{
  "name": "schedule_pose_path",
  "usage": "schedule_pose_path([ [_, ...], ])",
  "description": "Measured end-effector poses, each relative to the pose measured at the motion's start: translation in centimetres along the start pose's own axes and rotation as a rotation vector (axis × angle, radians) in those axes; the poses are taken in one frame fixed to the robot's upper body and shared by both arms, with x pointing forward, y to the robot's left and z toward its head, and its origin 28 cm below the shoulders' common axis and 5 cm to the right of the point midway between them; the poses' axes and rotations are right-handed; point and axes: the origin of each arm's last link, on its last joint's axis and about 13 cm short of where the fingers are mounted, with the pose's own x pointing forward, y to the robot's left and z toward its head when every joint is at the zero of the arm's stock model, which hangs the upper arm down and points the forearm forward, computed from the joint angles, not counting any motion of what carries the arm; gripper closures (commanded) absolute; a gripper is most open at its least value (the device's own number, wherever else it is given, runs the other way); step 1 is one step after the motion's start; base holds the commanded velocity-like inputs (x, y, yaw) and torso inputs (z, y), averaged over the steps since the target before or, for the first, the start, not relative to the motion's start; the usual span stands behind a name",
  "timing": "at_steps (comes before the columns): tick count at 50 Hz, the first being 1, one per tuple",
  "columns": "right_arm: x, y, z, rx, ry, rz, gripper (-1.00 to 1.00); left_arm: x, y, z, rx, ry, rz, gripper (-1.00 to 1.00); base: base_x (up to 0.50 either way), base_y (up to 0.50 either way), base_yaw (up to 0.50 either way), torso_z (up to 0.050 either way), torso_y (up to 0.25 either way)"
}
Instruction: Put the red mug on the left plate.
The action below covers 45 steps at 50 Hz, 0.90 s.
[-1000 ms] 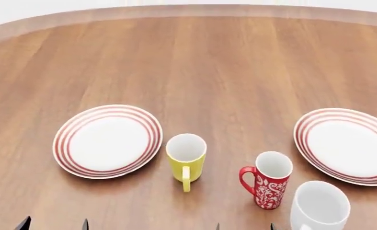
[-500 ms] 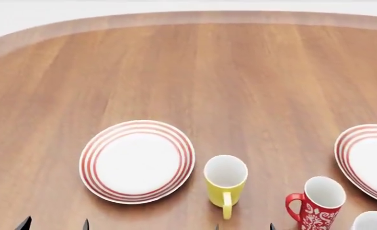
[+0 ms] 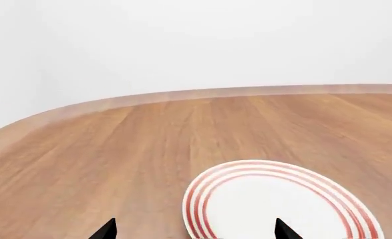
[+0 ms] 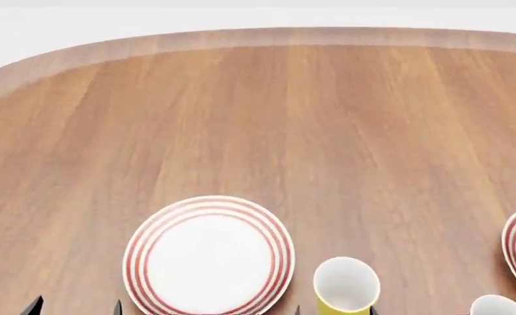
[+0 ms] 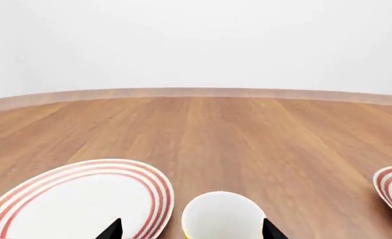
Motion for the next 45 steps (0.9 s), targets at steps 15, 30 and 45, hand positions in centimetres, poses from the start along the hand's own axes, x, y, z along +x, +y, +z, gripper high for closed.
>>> schedule_pose_path([
  [15,0.0,0.0,0.1,0.010,0.007,-0.005,-1.00,0.1,0.0,0.0,-0.001,0.001,0.001,-1.00,0.23,0.00,0.00,0.000,0.000],
  [30,1.3,0.5,5.6,0.116,0.119,-0.188,-1.00,0.1,0.1,-0.2,-0.004,0.012,0.018,-1.00,0.00,0.00,0.00,0.000,0.000],
  [45,1.3,0.7,9.2,0.214,0.182,-0.476,-1.00,0.1,0.1,-0.3,-0.009,0.017,0.022,-1.00,0.00,0.00,0.00,0.000,0.000],
])
